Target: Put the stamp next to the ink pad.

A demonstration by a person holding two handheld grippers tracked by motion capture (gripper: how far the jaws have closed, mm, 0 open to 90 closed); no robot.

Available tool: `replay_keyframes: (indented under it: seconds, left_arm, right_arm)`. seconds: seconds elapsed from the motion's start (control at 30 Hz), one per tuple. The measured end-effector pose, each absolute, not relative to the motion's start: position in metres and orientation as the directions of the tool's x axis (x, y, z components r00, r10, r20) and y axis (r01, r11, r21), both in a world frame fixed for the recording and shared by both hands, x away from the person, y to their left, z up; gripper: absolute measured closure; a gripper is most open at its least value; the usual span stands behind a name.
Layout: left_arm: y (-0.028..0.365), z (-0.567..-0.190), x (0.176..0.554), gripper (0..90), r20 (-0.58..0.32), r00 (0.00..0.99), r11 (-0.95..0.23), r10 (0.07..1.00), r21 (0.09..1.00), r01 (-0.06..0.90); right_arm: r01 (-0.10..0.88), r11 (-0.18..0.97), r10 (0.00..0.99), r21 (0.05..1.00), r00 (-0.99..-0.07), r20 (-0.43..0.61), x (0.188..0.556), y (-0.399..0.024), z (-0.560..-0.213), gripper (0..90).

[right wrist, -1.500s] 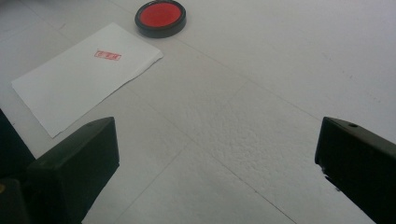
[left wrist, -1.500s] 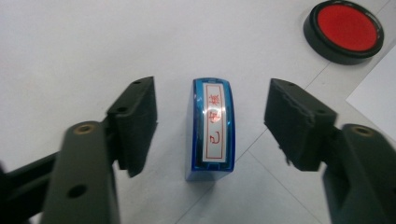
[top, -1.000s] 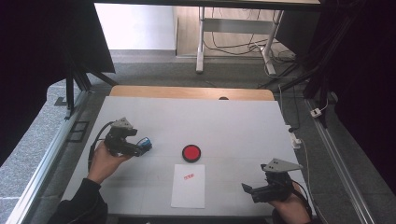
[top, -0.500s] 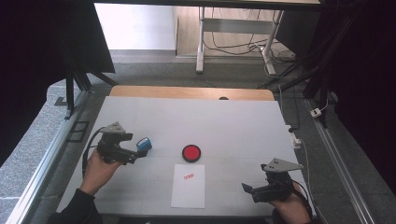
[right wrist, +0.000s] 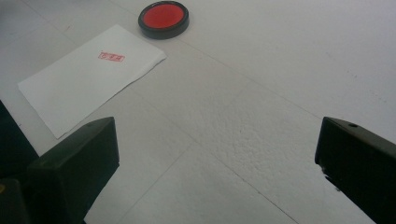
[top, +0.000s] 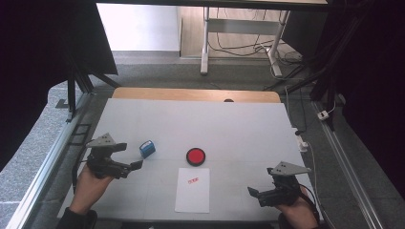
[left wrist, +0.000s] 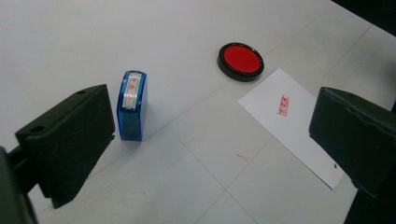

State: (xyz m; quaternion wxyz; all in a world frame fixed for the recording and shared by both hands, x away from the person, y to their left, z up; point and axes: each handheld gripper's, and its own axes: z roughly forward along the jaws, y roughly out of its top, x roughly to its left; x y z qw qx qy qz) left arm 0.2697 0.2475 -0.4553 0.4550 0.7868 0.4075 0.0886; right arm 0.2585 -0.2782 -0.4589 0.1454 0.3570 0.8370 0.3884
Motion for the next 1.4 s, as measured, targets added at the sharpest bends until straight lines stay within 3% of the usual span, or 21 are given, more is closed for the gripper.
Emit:
replay_keyframes:
  seconds: [0.8, 1.4]
  left_arm:
    - [0.272, -0.466, 0.215, 0.0, -0.234, 0.620, -0.214, 0.749, 0.800, 0.560]
    - [0.276, -0.477, 0.203, 0.0, -0.179, 0.565, -0.285, 0.805, 0.719, 0.634]
  right_arm:
    - [0.498, 0.428, 0.719, 0.754, -0.693, 0.050, 0.259, -0.280, -0.459, 0.0]
    - [0.500, 0.437, 0.716, 0.748, -0.696, 0.047, 0.260, -0.278, -0.459, 0.0]
